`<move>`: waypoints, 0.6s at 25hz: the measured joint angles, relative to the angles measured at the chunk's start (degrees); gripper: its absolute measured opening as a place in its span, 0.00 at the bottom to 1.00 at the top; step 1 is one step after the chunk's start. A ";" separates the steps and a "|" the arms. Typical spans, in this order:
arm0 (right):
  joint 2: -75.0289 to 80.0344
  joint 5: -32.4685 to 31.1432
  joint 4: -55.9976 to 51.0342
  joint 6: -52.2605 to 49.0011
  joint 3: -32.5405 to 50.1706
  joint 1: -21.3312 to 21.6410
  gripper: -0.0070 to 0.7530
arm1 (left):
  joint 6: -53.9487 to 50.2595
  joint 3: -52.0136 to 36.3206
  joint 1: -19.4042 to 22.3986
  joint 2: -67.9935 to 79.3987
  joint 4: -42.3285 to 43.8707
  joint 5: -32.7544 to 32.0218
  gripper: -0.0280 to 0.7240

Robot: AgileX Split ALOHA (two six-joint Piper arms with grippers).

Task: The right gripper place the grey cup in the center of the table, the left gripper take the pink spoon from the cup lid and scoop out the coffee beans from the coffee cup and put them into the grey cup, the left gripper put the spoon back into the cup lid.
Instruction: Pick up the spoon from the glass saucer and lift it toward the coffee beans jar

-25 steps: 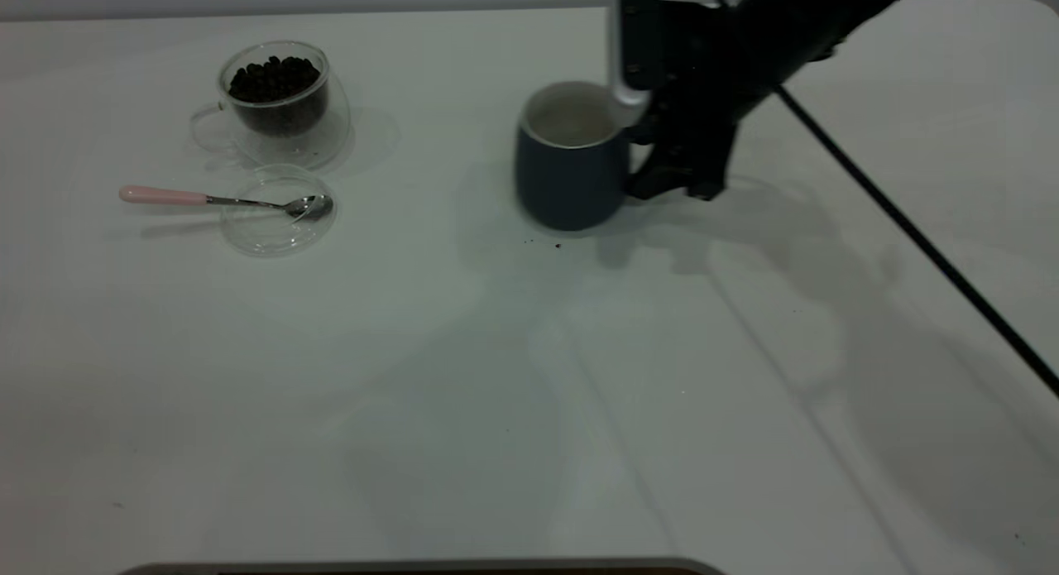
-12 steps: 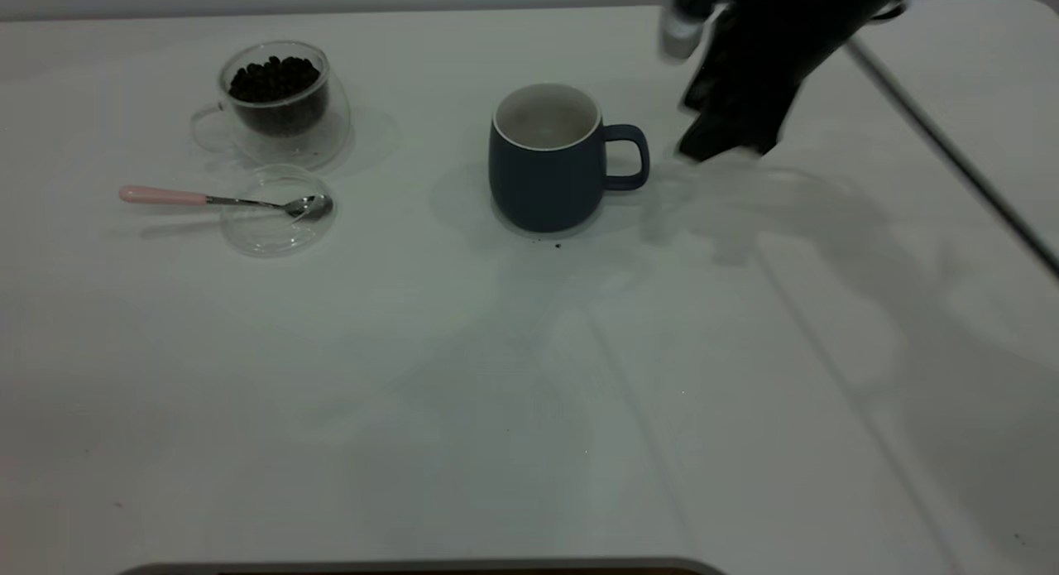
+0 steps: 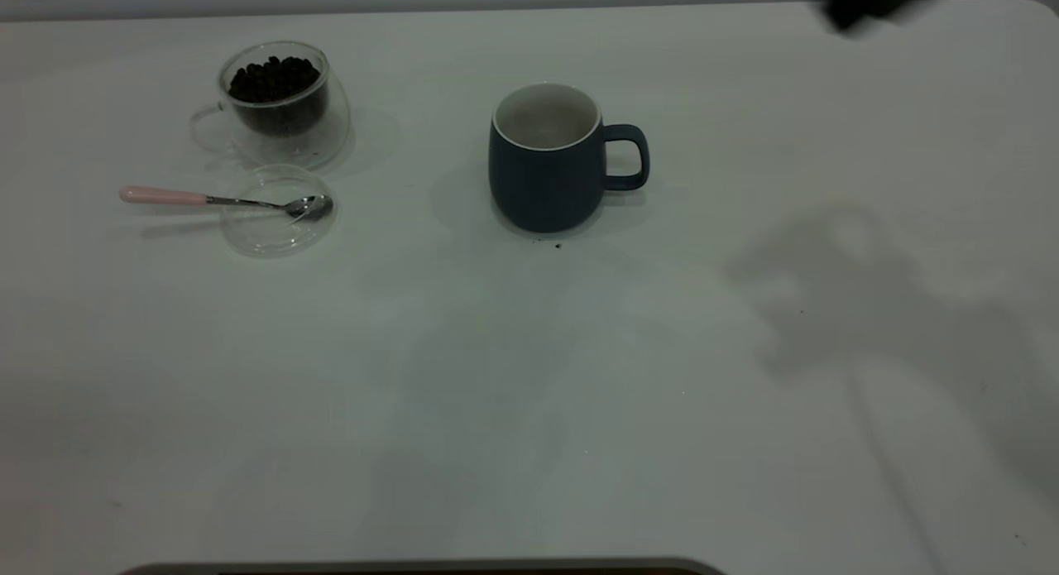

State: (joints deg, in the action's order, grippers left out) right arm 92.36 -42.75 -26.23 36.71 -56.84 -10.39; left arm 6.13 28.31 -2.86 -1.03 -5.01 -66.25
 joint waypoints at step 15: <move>-60.68 -25.19 25.13 -33.31 25.06 11.31 0.61 | 0.00 0.00 0.00 0.00 0.00 0.00 0.63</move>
State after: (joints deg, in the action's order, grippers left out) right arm 31.67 -67.95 -1.10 3.40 -31.78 0.91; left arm 6.13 28.31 -2.86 -1.03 -5.01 -66.25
